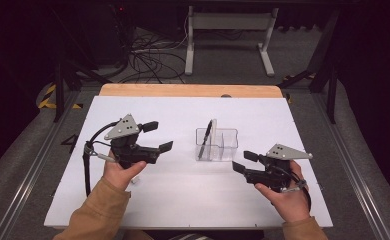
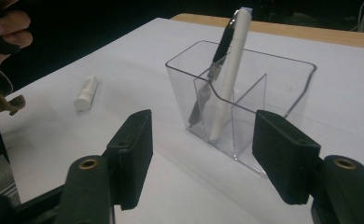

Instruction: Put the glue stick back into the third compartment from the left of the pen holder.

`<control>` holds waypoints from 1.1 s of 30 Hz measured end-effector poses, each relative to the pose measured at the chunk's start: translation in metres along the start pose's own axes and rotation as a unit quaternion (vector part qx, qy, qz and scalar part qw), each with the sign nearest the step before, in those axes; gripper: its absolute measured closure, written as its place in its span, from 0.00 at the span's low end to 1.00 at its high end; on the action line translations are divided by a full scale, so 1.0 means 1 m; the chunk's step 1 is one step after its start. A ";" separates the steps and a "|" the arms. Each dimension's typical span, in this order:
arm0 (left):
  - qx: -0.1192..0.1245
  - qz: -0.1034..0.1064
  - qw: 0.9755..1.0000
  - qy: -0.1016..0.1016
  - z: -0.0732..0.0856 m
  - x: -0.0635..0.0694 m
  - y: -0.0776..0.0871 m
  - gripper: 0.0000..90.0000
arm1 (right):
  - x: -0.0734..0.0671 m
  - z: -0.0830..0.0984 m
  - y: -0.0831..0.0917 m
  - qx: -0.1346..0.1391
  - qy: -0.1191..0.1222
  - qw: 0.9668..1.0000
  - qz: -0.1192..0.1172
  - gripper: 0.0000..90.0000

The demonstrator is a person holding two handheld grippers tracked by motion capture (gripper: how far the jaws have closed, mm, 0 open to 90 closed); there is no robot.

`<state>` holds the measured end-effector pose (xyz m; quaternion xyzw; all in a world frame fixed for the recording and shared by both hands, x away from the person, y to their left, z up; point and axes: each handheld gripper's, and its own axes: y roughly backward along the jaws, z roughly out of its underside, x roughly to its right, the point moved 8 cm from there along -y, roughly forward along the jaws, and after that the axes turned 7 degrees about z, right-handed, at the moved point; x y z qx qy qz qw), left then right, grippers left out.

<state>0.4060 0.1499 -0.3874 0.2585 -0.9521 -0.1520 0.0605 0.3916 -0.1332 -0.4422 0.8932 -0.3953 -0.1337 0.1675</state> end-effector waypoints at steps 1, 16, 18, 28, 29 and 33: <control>-0.006 -0.008 1.000 -0.005 0.001 -0.001 0.004 0.21 | -0.001 -0.001 -0.002 0.000 0.003 1.000 -0.003 0.44; -0.021 -0.043 0.999 0.007 0.030 -0.015 0.050 0.20 | -0.033 -0.011 -0.031 -0.005 0.018 0.998 -0.060 0.44; -0.021 -0.051 0.998 0.006 0.032 -0.015 0.055 0.20 | -0.036 -0.011 -0.033 -0.007 0.021 0.998 -0.062 0.44; -0.008 -0.063 0.998 0.024 0.042 -0.022 0.065 0.20 | -0.049 -0.010 -0.043 -0.015 0.027 0.997 -0.077 0.43; -0.004 -0.063 0.998 0.028 0.042 -0.022 0.066 0.20 | -0.051 -0.011 -0.043 -0.014 0.028 0.996 -0.080 0.43; 0.003 -0.071 0.997 0.027 0.047 -0.026 0.071 0.20 | -0.060 -0.013 -0.050 -0.012 0.032 0.995 -0.095 0.43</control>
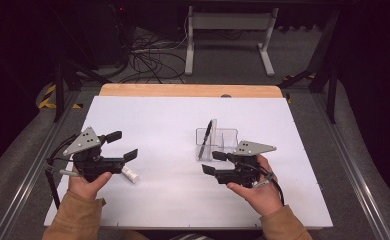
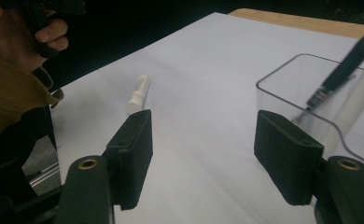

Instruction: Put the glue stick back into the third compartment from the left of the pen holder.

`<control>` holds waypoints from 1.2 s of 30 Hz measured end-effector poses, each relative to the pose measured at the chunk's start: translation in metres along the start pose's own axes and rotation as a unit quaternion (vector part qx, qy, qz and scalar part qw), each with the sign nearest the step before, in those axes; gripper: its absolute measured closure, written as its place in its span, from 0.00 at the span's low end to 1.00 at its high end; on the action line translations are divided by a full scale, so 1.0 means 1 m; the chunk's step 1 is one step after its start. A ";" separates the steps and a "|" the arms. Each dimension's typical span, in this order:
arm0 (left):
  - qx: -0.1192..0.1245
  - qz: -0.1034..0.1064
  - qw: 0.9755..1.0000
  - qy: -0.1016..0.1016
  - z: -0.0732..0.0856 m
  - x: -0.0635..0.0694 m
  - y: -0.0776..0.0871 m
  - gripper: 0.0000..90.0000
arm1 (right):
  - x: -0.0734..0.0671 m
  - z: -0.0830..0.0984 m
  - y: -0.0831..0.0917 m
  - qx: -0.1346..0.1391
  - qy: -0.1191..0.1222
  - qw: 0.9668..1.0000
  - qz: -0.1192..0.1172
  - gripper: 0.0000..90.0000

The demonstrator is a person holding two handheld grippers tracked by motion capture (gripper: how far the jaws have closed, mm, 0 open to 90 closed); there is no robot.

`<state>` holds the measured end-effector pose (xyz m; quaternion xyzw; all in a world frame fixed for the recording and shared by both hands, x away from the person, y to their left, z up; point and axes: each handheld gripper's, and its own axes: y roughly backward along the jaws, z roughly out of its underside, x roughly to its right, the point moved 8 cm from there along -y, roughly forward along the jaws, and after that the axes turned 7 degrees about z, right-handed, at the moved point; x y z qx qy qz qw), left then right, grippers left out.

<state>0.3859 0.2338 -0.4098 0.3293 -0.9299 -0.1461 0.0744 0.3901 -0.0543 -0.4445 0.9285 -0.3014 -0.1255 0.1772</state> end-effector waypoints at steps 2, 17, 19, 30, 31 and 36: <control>0.002 -0.001 1.000 0.007 0.002 -0.001 0.002 0.20 | -0.005 -0.001 -0.005 0.000 0.004 1.000 -0.008 0.43; 0.024 -0.022 0.999 0.028 0.014 -0.016 0.023 0.17 | -0.042 -0.004 -0.061 -0.012 0.018 0.998 -0.060 0.46; 0.024 -0.025 0.999 0.029 0.016 -0.018 0.025 0.17 | -0.047 -0.004 -0.069 -0.014 0.020 0.997 -0.067 0.46; 0.018 -0.032 0.999 0.034 0.027 -0.029 0.030 0.12 | -0.067 0.002 -0.111 -0.034 0.026 0.995 -0.087 0.46; 0.019 -0.033 0.999 0.036 0.027 -0.029 0.030 0.11 | -0.070 0.003 -0.115 -0.036 0.027 0.995 -0.089 0.46; 0.020 -0.038 0.998 0.037 0.029 -0.033 0.031 0.11 | -0.079 0.009 -0.132 -0.049 0.031 0.994 -0.096 0.46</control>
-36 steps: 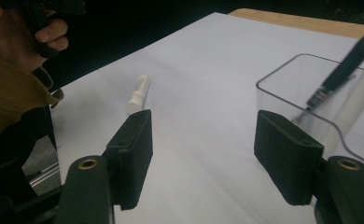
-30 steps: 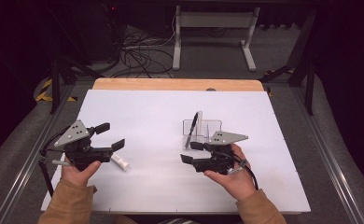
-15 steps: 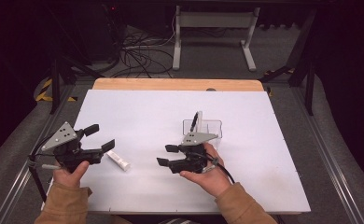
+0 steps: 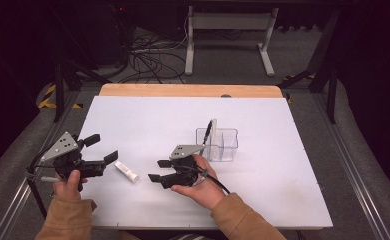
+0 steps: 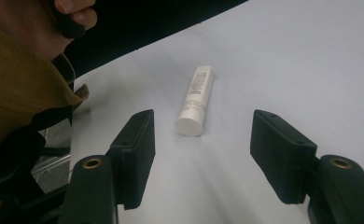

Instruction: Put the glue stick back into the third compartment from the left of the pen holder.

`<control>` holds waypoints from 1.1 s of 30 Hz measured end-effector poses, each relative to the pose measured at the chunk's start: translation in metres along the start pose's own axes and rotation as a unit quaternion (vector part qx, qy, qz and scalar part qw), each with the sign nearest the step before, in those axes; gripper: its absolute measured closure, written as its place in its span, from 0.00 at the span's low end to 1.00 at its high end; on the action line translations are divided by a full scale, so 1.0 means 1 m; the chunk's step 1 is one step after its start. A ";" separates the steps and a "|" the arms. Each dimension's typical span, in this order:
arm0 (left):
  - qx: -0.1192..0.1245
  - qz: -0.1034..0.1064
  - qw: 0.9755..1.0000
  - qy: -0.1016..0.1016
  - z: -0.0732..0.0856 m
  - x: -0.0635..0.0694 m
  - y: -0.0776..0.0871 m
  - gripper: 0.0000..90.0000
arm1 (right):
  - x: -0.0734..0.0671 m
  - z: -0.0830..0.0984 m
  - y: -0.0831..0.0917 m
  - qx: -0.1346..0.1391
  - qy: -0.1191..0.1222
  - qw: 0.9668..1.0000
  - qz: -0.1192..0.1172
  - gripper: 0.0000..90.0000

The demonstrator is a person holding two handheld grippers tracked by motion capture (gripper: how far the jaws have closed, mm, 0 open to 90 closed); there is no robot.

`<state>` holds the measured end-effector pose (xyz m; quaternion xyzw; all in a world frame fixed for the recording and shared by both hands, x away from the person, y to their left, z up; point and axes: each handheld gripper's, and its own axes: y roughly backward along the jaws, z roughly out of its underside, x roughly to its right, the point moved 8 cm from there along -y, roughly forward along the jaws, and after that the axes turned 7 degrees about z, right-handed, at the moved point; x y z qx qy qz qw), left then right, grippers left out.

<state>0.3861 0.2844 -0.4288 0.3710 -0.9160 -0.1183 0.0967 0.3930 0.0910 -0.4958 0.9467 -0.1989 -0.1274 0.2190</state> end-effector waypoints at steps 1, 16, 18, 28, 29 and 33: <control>0.001 0.000 1.000 0.000 0.000 -0.001 0.000 0.11 | -0.001 0.001 -0.003 -0.002 0.001 1.000 -0.002 0.46; -0.002 -0.006 1.000 0.002 0.002 -0.006 0.002 0.11 | -0.014 0.007 -0.041 -0.030 0.013 0.999 -0.006 0.44; -0.002 -0.006 1.000 0.002 0.002 -0.006 0.002 0.11 | -0.015 0.008 -0.043 -0.032 0.016 0.999 -0.006 0.44; -0.004 -0.007 1.000 0.000 0.002 -0.006 0.000 0.11 | -0.019 0.012 -0.056 -0.048 0.025 0.999 0.001 0.43; -0.004 -0.007 1.000 0.000 0.002 -0.006 0.000 0.11 | -0.020 0.012 -0.057 -0.050 0.025 0.998 0.001 0.43; -0.003 -0.008 1.000 0.003 0.003 -0.007 0.000 0.11 | -0.021 0.013 -0.061 -0.055 0.025 0.998 0.003 0.43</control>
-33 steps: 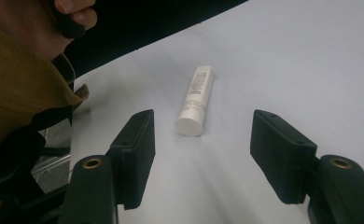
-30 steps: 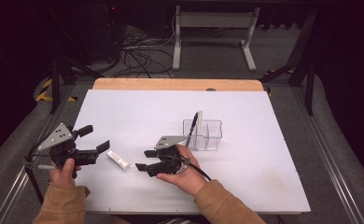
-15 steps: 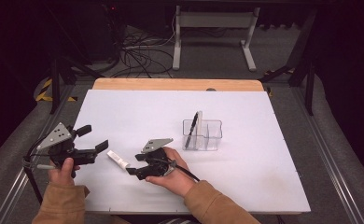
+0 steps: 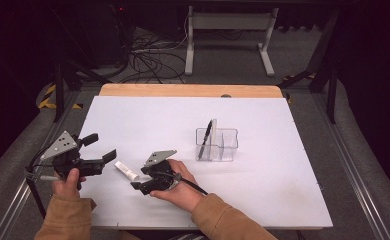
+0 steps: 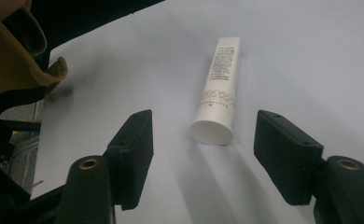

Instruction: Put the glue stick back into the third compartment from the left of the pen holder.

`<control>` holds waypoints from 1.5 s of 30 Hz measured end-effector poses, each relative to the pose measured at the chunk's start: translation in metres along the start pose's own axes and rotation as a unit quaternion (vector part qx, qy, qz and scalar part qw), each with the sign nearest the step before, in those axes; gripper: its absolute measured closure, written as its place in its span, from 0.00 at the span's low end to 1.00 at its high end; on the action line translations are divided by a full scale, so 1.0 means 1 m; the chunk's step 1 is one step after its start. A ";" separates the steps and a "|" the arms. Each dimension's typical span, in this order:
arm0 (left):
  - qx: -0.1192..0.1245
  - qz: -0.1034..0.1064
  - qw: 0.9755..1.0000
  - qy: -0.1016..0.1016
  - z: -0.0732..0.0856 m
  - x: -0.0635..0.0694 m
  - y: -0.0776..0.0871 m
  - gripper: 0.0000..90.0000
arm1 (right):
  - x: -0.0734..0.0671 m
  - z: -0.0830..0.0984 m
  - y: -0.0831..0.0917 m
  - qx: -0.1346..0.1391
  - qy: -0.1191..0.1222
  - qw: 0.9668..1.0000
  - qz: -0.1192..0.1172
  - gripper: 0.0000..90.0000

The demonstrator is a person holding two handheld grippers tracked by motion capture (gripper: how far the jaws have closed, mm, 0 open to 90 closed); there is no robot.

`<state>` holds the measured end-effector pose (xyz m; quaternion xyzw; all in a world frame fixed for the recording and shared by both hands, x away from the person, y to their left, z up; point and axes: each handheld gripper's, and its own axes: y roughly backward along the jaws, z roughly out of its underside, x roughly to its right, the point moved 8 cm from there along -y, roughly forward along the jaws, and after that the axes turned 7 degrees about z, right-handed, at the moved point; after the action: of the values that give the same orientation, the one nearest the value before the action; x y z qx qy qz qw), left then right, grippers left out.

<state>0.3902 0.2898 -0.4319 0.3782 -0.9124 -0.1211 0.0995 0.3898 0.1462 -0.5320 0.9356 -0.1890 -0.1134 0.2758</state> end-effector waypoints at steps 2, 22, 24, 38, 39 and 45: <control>0.000 0.000 1.000 0.000 0.000 0.000 0.000 0.11 | -0.001 0.000 -0.003 -0.004 0.003 1.000 0.002 0.43; -0.010 0.005 1.000 0.001 0.003 0.000 -0.003 0.11 | -0.005 -0.001 -0.023 -0.030 0.017 0.999 0.033 0.49; -0.012 0.005 1.000 0.001 0.004 0.001 -0.004 0.11 | -0.003 -0.001 -0.024 -0.033 0.018 0.998 0.044 0.51; -0.015 0.007 1.000 0.001 0.006 0.000 -0.007 0.11 | 0.001 -0.002 -0.024 -0.041 0.021 0.997 0.065 0.73; -0.016 0.007 1.000 0.001 0.006 0.000 -0.007 0.11 | 0.001 -0.002 -0.022 -0.043 0.020 0.997 0.064 0.73; -0.012 0.005 1.000 -0.002 0.004 0.000 -0.006 0.11 | 0.006 -0.008 -0.003 -0.048 0.027 0.996 0.066 0.73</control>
<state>0.3933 0.2862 -0.4379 0.3720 -0.9129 -0.1326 0.1031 0.3991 0.1497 -0.5278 0.9096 -0.2367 -0.0784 0.3322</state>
